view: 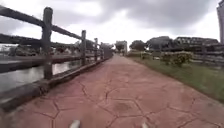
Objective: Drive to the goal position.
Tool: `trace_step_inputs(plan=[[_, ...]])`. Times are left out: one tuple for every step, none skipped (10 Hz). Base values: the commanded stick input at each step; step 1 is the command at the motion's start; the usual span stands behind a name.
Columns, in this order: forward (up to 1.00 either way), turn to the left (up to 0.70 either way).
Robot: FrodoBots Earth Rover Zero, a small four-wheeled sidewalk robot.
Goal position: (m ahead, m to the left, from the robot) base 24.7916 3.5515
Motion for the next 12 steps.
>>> trace_step_inputs(plan=[[0.70,0.00],[0.70,0.00],[0.70,0.00],[0.70,0.00],[0.70,0.00],[0.70,0.00],[0.70,0.00],[0.70,0.00],[0.70,0.00],[0.70,0.00],[0.70,0.00],[0.70,0.00]])
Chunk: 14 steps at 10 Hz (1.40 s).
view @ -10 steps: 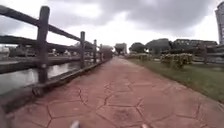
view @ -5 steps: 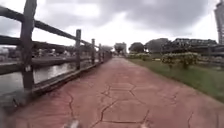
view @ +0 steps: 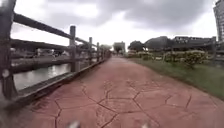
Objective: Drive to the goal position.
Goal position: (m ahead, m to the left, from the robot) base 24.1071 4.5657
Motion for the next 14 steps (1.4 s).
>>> trace_step_inputs(plan=[[0.70,0.00],[0.70,0.00],[0.70,0.00],[0.70,0.00],[0.70,-0.01],[0.70,-0.08],[0.70,-0.16],[0.70,-0.23],[0.70,-0.31],[0.70,-0.30],[0.70,-0.19],[0.70,-0.11],[0.70,-0.07],[0.70,-0.04]])
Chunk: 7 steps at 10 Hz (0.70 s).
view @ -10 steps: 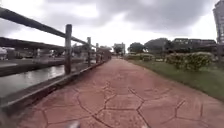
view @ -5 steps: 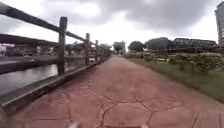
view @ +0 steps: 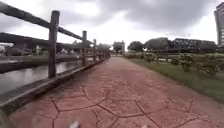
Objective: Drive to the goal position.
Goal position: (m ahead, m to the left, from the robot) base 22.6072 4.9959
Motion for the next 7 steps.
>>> trace_step_inputs(plan=[[0.70,0.00],[0.70,0.00],[0.70,-0.01],[0.70,-0.02],[0.70,-0.02],[0.70,-0.03],[0.70,-0.11]])
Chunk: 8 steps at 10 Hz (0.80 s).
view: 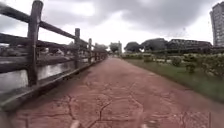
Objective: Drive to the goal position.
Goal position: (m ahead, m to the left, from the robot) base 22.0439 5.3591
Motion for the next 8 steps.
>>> trace_step_inputs(plan=[[0.70,-0.18],[0.70,-0.24],[0.70,-0.29],[0.70,-0.33],[0.70,-0.27],[0.70,-0.20],[0.70,-0.13],[0.70,-0.06]])
